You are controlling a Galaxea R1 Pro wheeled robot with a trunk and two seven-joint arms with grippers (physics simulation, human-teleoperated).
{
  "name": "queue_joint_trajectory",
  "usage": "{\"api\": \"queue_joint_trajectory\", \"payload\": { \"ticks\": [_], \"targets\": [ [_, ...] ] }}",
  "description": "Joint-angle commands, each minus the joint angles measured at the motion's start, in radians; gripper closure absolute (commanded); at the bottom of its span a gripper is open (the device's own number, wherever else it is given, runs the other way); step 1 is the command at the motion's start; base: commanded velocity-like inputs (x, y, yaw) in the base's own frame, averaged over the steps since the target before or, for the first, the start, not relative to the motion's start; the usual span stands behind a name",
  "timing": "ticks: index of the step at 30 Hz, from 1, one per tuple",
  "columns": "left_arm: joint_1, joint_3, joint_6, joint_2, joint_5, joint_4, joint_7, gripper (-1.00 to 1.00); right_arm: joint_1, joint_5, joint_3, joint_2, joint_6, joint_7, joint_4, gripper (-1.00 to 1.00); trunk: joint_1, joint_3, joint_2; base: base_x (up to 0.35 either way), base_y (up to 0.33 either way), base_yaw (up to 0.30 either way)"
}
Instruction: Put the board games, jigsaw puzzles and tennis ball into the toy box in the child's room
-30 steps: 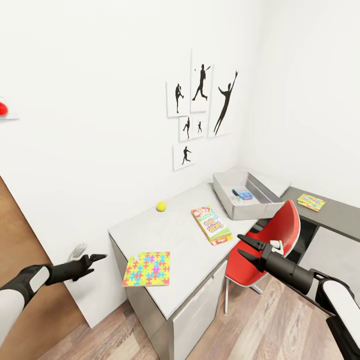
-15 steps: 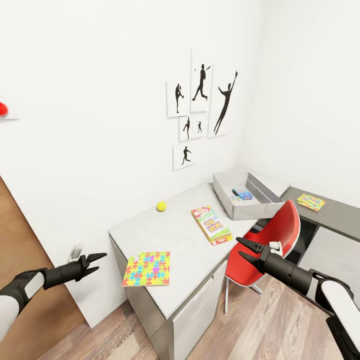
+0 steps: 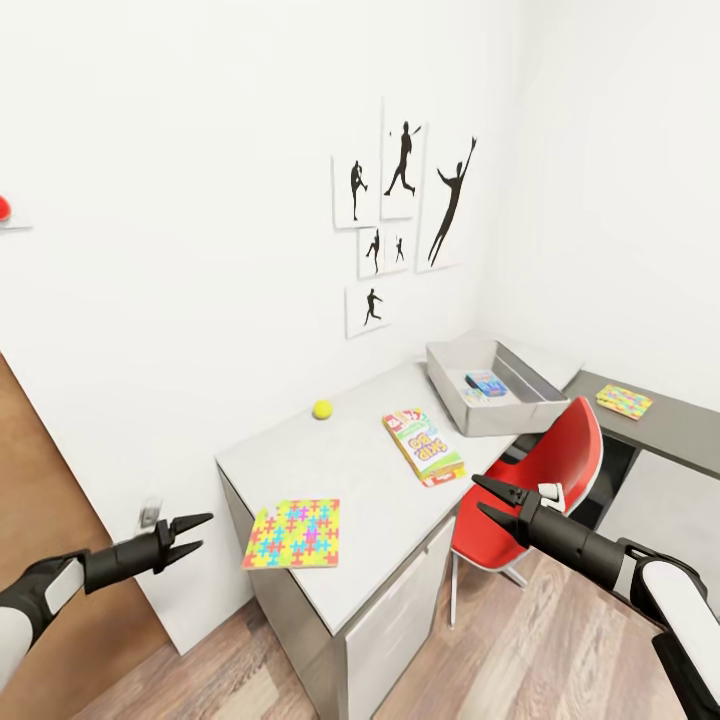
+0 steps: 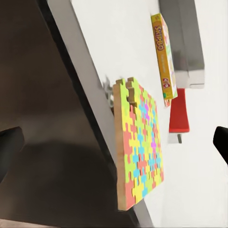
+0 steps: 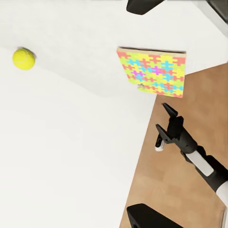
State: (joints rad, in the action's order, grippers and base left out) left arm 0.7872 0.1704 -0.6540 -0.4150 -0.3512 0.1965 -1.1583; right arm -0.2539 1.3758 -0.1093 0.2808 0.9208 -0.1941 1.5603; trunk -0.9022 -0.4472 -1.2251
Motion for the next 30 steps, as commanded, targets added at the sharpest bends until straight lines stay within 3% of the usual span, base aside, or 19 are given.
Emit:
{"api": "queue_joint_trajectory", "payload": {
  "ticks": [1, 9, 25, 30],
  "targets": [
    [-0.002, 0.002, -0.009, 0.000, -0.002, 0.000, -0.009, -1.00, -0.001, -0.008, -0.001, 0.000, 0.004, -0.008, 0.000, -1.00, -0.004, -0.004, -0.008, 0.000, 0.000, 0.000],
    [-0.016, 0.002, -0.011, 0.001, -0.004, -0.005, -0.054, -1.00, -0.001, -0.009, -0.001, -0.012, 0.004, -0.008, 0.000, -1.00, -0.035, -0.029, -0.064, 0.000, 0.000, 0.000],
    [-0.017, 0.007, -0.014, 0.004, -0.008, -0.037, -0.059, -1.00, -0.001, -0.010, -0.002, -0.015, 0.003, -0.008, 0.000, -1.00, -0.096, -0.079, -0.176, 0.000, 0.000, 0.000],
    [-0.017, 0.025, -0.030, 0.007, -0.027, -0.037, -0.080, -1.00, -0.001, -0.016, 0.001, -0.015, -0.040, -0.009, 0.000, -1.00, -0.115, -0.095, -0.211, 0.000, 0.000, 0.000]
  ]
}}
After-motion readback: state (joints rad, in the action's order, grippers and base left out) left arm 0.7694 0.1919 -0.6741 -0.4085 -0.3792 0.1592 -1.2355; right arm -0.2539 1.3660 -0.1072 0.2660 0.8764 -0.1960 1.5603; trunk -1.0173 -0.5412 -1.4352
